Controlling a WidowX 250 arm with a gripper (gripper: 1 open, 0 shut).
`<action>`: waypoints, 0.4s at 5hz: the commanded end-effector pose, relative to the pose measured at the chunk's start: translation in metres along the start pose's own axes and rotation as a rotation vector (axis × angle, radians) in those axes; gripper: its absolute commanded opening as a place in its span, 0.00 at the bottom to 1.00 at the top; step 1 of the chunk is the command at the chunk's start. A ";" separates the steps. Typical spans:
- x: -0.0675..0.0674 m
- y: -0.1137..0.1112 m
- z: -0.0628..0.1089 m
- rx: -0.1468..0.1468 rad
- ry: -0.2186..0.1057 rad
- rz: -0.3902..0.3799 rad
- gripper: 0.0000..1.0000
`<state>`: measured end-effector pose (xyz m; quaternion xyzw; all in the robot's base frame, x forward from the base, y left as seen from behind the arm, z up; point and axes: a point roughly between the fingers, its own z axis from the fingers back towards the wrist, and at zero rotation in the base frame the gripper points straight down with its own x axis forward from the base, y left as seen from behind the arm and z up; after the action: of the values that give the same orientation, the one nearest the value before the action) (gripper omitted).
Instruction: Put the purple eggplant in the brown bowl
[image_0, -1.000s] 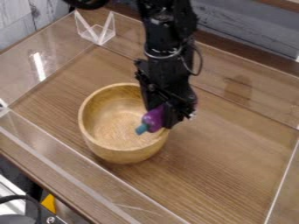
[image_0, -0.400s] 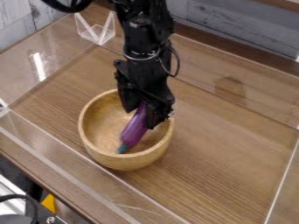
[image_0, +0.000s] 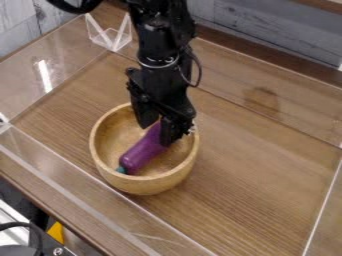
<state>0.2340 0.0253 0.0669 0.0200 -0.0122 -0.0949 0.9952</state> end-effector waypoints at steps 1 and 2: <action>0.005 0.007 0.009 0.016 -0.031 0.016 0.00; 0.004 0.007 0.011 0.015 -0.030 0.022 0.00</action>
<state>0.2307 0.0264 0.0669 0.0190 -0.0022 -0.0906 0.9957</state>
